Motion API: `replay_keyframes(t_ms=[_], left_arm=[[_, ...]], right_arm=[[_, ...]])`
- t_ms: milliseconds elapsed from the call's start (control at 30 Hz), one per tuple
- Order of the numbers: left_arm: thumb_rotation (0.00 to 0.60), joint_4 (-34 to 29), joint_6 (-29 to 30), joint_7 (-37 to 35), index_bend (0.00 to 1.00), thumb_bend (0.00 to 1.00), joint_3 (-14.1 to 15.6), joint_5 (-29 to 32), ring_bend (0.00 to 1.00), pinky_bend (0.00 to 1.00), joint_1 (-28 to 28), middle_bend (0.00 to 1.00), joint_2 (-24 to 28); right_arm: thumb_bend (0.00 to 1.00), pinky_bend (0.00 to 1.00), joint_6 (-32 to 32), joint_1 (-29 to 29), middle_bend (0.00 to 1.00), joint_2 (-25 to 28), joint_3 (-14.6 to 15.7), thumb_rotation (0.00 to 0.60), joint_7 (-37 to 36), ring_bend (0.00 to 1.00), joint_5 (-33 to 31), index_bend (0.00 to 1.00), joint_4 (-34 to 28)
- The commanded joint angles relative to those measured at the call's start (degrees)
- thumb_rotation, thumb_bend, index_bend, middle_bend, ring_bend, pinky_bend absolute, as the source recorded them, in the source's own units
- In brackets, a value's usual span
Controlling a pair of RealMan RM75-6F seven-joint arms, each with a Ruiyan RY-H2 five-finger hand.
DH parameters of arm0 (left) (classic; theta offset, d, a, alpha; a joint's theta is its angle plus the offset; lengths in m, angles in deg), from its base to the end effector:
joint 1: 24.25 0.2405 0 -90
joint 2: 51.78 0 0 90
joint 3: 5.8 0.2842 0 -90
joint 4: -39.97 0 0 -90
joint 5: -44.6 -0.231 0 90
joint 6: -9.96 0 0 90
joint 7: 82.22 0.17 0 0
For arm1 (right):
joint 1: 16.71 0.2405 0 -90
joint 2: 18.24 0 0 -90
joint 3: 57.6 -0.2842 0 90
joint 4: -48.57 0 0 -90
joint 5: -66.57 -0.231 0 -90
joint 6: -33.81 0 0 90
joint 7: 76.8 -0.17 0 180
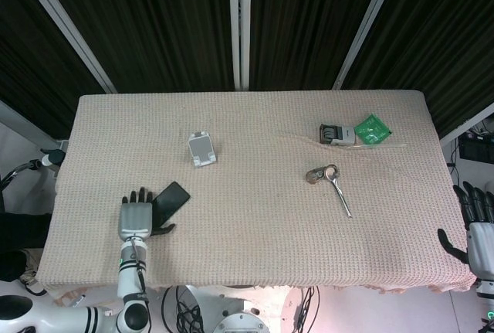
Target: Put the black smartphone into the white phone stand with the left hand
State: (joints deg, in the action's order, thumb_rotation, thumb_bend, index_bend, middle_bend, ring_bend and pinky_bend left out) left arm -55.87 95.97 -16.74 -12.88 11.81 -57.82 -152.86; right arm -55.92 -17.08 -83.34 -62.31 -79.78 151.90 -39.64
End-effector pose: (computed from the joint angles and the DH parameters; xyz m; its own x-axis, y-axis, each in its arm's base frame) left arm -0.2214 0.2942 -0.0749 0.6551 0.4268 0.6234 0.6666 0.0617 -0.7428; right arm -0.3693 -0.1855 0.1726 0.4010 0.0791 0.9126 -0.9149 0.0855 0.3946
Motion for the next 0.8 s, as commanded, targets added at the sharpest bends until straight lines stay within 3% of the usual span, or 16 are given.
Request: replay_keyframes(t_ms=[33,367,567,700,800], left_arm=[[0.185,0.06,-0.23,-0.66,0.14,0.05,-0.38,-0.13,0.07,0.19,0.08,0.03,-0.06],[0.197,1.13,-1.78,-2.35,0.17,0.09,-1.54,1.05,0.07,0.19,0.38,0.04,-0.05],[0.246,1.52,-2.03,-4.14,0.27,0.18,-2.51,0.41,0.07,0.19,0.42,0.05,-0.1],[0.397,1.77,-2.02,-2.75,0.37,0.22,-2.31,1.38,0.07,0.19,0.21,0.06,0.03],[0.447,1.66,-2.38,-2.5,0.41,0.22,-2.4,2.29,0.07,0.19,0.25,0.06,0.24]], right_arm=[[0.24,0.0,0.09,0.03,0.0,-0.01,0.01,0.6,0.0,0.0,-0.03,0.0,0.0],[0.24,0.0,0.34,0.01,0.0,-0.16,0.13,0.6,0.21,0.0,-0.16,0.0,0.12],[0.24,0.0,0.62,0.15,0.0,-0.19,0.2,0.6,0.52,0.0,-0.11,0.0,-0.05],[0.24,0.0,0.81,0.23,0.0,-0.22,0.12,0.6,1.0,0.0,-0.36,0.0,-0.46],[0.24,0.0,0.86,0.26,0.0,-0.15,0.13,0.6,1.16,0.0,-0.36,0.0,-0.62]])
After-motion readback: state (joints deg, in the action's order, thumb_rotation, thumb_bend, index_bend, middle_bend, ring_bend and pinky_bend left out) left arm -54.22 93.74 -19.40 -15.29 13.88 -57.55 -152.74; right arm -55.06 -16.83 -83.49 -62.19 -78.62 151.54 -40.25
